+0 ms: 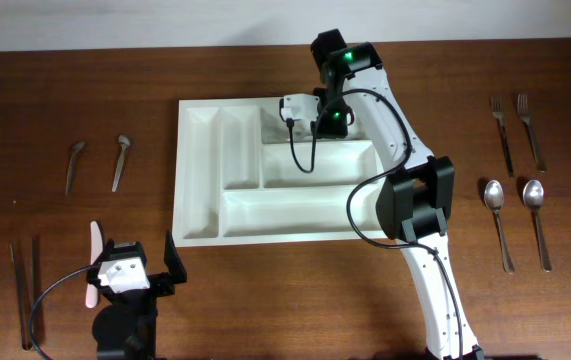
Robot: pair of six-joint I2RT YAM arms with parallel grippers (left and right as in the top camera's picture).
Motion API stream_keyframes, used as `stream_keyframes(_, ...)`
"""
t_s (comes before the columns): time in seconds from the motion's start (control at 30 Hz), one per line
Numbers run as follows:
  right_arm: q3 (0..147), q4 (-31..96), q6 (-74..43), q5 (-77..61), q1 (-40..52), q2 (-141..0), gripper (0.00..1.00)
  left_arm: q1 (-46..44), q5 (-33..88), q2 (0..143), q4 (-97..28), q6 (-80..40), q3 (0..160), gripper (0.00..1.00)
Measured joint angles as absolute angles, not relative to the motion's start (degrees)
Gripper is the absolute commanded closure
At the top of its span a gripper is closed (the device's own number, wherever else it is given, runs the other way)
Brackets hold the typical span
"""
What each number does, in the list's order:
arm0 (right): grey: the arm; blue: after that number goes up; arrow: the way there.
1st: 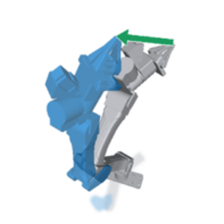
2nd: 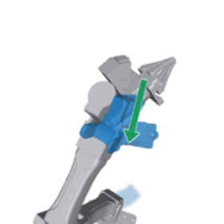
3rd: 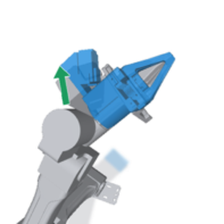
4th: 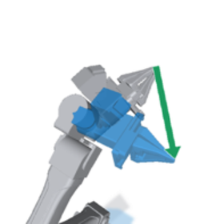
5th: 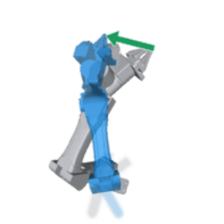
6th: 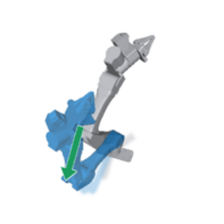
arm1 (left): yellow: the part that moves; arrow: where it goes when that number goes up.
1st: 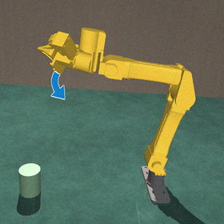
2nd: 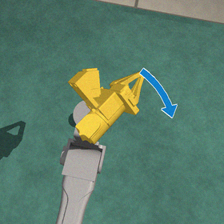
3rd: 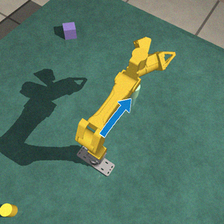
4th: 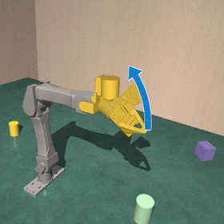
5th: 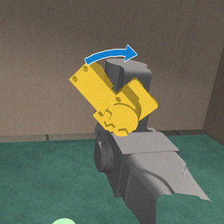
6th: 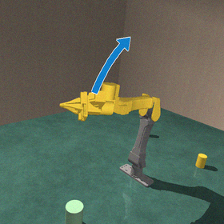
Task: Pack container
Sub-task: 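Lower the fork into the tray's top right compartment and release, then move the right gripper back over the remaining silver forks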
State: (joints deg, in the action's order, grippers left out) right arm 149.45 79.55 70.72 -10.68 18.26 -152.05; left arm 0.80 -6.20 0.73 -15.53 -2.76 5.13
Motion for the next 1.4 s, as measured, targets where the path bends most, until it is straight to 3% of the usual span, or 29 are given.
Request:
stream_keyframes(0.03, 149.4, 79.1, 70.8, -10.7, 18.3, -152.0, 0.56, 0.8, -6.2, 0.7, -15.5, -2.8, 5.1, 0.01)
stream_keyframes(0.07, 149.4, 78.7, 70.9, -10.7, 18.3, -152.0, 0.35, 0.8, -6.2, 0.7, -15.5, -2.7, 5.1, 0.01)
stream_keyframes(0.1, 149.4, 78.2, 71.0, -10.6, 18.3, -152.0, 0.05, 0.8, -6.2, 0.7, -15.5, -2.7, 5.1, 0.01)
stream_keyframes(0.13, 149.4, 77.2, 70.5, -10.5, 18.3, -152.0, 0.01, 0.8, -6.2, 0.7, -15.5, -2.7, 5.1, 0.01)
stream_keyframes(0.4, 152.3, 73.6, 64.6, -10.5, 18.3, -152.1, 0.01, 0.8, -6.2, 0.7, -15.5, -2.7, 5.1, 0.01)
stream_keyframes(0.7, 176.1, 75.3, 48.4, -10.4, 15.5, -151.6, 0.01, 0.8, -6.2, 0.7, -15.5, -2.7, 5.1, 0.01)
stream_keyframes(1.07, 179.6, 96.8, 31.3, -3.7, -1.9, -142.9, 0.01, 0.8, -6.2, 0.7, -15.6, -2.7, 5.1, 0.01)
stream_keyframes(1.23, 179.1, 97.0, 16.1, -0.2, -8.4, -142.9, 0.01, 0.8, -6.2, 0.7, -15.5, -2.7, 5.1, 0.01)
stream_keyframes(1.4, 178.9, 95.3, 10.9, 1.5, -13.1, -143.0, 0.01, 0.8, -6.2, 0.7, -15.5, -2.7, 5.1, 0.01)
